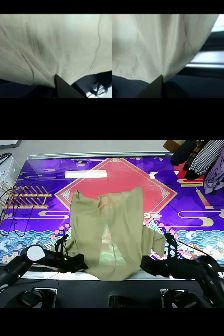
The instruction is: Fold the clothes and pants, and hang the long-sleeved shirts on hangers.
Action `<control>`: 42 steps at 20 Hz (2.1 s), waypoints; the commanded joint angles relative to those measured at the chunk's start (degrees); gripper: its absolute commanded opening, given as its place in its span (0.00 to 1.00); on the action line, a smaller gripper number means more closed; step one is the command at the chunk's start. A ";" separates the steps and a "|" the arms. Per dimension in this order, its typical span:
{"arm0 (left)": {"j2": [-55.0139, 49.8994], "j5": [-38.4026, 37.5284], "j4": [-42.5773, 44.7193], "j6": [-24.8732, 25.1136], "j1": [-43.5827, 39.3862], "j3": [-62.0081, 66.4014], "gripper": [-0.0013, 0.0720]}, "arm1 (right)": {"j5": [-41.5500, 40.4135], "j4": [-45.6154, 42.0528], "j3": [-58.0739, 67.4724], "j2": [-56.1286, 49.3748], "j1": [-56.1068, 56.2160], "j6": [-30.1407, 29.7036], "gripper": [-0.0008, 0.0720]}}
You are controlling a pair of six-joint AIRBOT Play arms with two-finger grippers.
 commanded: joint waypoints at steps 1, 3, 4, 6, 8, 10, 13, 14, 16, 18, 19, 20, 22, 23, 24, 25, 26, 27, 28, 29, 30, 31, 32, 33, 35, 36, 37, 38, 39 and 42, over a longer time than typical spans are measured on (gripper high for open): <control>3.04 -0.09 -0.11 -6.47 -7.45 0.22 0.05 | -10.88 -3.26 0.04 9.84 0.02 8.96 0.06; 2.78 2.38 -0.11 -7.32 -8.76 0.22 0.05 | -9.11 -5.05 0.04 12.11 0.02 10.82 0.06; 2.64 4.70 -0.11 -7.19 -8.50 0.22 0.05 | -6.86 -6.99 0.04 11.78 0.02 10.84 0.06; 1.84 9.35 -0.11 -7.15 -6.56 0.68 0.05 | -1.22 -9.53 0.04 8.55 0.02 10.84 0.06; -0.83 12.35 -0.11 -5.99 -3.76 2.69 0.05 | 4.48 -9.90 0.07 2.45 0.02 10.88 0.06; -5.05 13.09 -0.11 -2.47 -1.38 5.90 0.05 | 9.90 -9.90 0.76 -4.68 0.02 11.06 0.06; -13.70 13.11 -0.11 2.58 1.55 12.11 0.05 | 17.68 -9.84 3.78 -15.04 0.02 11.06 0.06; -16.81 13.11 -0.09 3.85 2.43 14.34 0.05 | 19.78 -9.86 5.20 -17.97 0.00 11.08 0.06; -22.40 13.11 -0.11 5.42 3.76 18.82 0.05 | 22.75 -9.09 8.66 -23.78 -2.08 11.06 0.06; -27.43 13.16 -0.09 6.95 4.37 23.54 0.05 | 23.61 -8.81 11.78 -28.22 -6.03 10.99 0.06; -29.70 13.14 -0.09 7.04 4.35 25.79 0.05 | 24.41 -8.68 13.27 -30.10 -8.22 10.36 0.06; -32.17 13.16 -0.09 7.04 4.35 28.22 0.05 | 25.55 -8.46 14.40 -31.50 -9.97 9.92 0.06; -36.79 13.14 -0.09 7.04 4.35 32.61 0.05 | 28.76 -6.73 15.65 -33.94 -12.20 8.07 0.06; -38.88 13.20 -0.09 7.04 4.35 34.42 0.05 | 30.77 -5.64 15.69 -35.10 -12.46 6.93 0.06; -41.13 13.31 -0.11 6.99 4.35 36.22 0.05 | 32.17 -5.11 15.69 -36.26 -12.33 6.19 0.06; -43.06 13.31 -0.09 7.02 4.35 37.75 0.05 | 33.07 -4.09 15.69 -37.68 -12.28 4.37 0.06; -44.92 13.33 -0.09 7.02 4.35 39.17 0.05 | 33.38 -3.76 15.69 -39.08 -12.28 2.89 0.06; -46.42 13.33 -0.09 7.02 4.35 40.30 0.05 | 33.46 -3.80 15.69 -40.24 -12.31 2.10 0.06; -47.80 13.31 -0.09 7.02 4.35 41.38 0.05 | 33.42 -3.80 15.69 -41.24 -12.28 1.40 0.06; -48.78 13.35 -0.09 7.02 4.35 42.14 0.05 | 33.31 -3.74 15.69 -42.05 -12.28 0.76 0.10; -49.57 13.35 -0.09 7.02 4.35 42.77 0.11 | 33.00 -3.56 15.69 -42.75 -12.28 -0.07 0.17; -49.92 13.55 -0.07 7.02 4.37 43.21 0.26 | 32.79 -3.52 15.69 -43.23 -12.28 -0.52 0.22; -49.96 13.62 -0.07 7.04 4.61 43.58 0.45 | 32.46 -3.26 15.69 -43.47 -12.28 -1.18 0.22; -49.90 13.53 -0.04 7.06 5.09 44.02 0.58 | 31.91 -3.17 15.69 -43.45 -12.28 -1.86 0.23; -49.13 12.50 0.20 8.85 6.86 45.29 0.77 | 28.96 -3.26 15.72 -42.56 -12.41 -4.55 0.32; -48.13 11.78 0.48 10.03 8.33 45.90 0.77 | 26.99 -3.74 15.76 -41.16 -12.48 -5.88 0.36; -46.71 10.88 1.05 11.39 10.08 46.45 0.77 | 24.87 -5.20 16.24 -39.28 -12.46 -6.78 0.36; -45.11 9.44 2.62 12.28 11.91 47.04 0.77 | 21.94 -6.88 17.31 -37.00 -12.46 -8.61 0.37; -43.19 7.32 5.35 13.03 14.03 47.74 0.77 | 19.04 -8.46 18.75 -34.86 -12.46 -10.64 0.37; -37.07 0.13 17.73 13.00 19.43 48.41 0.94 | 11.04 -11.43 25.14 -31.85 -10.56 -17.68 0.37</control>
